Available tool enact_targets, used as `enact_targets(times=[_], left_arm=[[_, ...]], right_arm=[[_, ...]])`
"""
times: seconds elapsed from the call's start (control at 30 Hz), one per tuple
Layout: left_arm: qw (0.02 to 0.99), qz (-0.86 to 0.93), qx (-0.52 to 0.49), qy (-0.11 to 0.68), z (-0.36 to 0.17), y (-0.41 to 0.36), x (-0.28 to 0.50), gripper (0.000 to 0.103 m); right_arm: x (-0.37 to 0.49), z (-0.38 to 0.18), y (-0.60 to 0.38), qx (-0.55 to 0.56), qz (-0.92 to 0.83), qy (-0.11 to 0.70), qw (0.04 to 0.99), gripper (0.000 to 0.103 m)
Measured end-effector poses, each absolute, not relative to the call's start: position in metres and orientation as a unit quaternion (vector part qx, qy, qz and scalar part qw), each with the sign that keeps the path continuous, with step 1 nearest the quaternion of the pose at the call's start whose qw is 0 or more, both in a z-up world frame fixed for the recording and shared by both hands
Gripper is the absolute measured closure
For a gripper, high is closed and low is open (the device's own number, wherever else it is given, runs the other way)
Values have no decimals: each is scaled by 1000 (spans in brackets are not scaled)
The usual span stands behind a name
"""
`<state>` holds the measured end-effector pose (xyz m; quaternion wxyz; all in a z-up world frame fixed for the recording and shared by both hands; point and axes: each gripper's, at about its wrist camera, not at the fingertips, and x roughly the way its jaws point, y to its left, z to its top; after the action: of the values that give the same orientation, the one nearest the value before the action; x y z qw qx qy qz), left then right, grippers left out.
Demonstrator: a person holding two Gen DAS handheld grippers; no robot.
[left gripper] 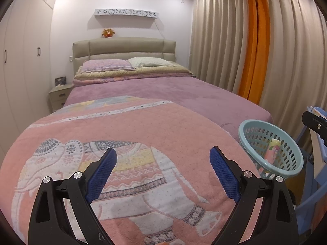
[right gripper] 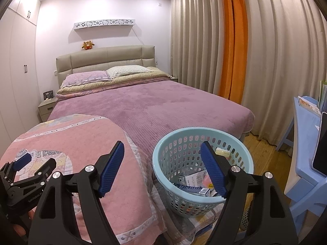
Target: Collect trash
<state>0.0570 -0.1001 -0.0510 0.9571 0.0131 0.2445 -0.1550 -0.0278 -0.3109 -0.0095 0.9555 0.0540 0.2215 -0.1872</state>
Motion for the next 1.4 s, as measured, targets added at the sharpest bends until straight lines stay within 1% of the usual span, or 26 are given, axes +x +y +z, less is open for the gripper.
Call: enact_targets(times=[1.4], left_arm=[[955, -158, 7, 251, -52, -97, 58, 13]], right_arm=[[-29, -10, -318, 53, -178, 231, 955, 30]])
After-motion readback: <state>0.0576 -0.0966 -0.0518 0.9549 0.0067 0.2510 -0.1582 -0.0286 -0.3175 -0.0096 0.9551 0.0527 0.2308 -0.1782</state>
